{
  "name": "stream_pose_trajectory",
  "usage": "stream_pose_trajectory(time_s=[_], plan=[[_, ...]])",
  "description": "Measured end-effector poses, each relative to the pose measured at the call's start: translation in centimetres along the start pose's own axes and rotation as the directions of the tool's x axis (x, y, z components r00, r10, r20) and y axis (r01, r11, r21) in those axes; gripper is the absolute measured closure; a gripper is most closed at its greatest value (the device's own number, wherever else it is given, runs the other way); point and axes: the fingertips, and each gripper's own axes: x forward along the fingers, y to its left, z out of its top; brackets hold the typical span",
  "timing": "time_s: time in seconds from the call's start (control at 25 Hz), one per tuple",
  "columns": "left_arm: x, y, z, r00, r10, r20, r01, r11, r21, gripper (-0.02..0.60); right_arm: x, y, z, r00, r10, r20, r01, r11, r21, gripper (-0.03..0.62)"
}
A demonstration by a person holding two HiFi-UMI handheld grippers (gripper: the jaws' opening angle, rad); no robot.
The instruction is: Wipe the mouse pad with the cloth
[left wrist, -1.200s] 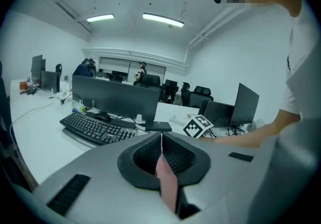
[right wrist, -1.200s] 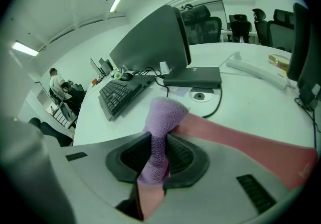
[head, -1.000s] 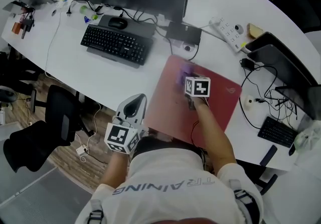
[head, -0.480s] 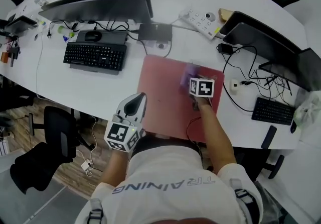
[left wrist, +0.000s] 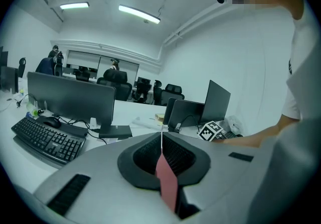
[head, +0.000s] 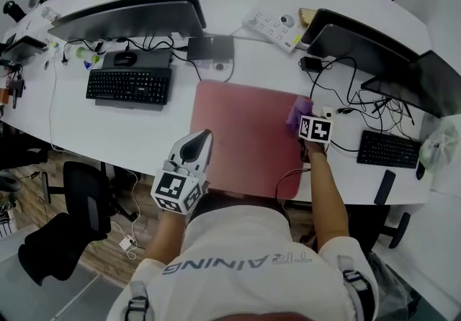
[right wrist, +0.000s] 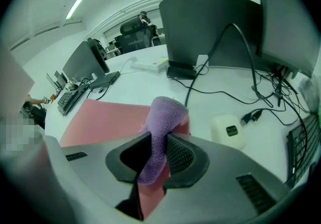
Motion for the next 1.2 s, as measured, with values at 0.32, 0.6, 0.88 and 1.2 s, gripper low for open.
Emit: stream_pose_trajectory(time_s=[0.32, 0.6, 0.88, 1.2], plan=[[-1.3, 0.3, 0.1, 1.0, -0.003, 0.015, 0.003, 1.0, -0.009, 0.546, -2.4, -3.0, -0.4, 0.996, -0.045, 0.071, 0.039, 0.996, 0.084, 0.497], [-5.4, 2.5, 0.1, 0.999, 0.023, 0.048, -0.022, 0.999, -0.025, 0.546, -7.9, 6.5, 1.6, 0.953, 0.122, 0.277, -0.139, 0.99, 0.04, 0.497], [-11.2, 6.2, -0.9, 0.995, 0.081, 0.066, -0.078, 0.996, -0.046, 0.546, -10.7, 22.6, 3.0, 0.874, 0.37, 0.316, -0.34, 0.929, -0.147, 0.497], [-18.5, 11.0, -3.2, 0.978, 0.196, 0.069, -0.19, 0.978, -0.088, 0.546, -6.2, 36.4, 0.2, 0.849, 0.504, 0.159, -0.468, 0.857, -0.215, 0.497]])
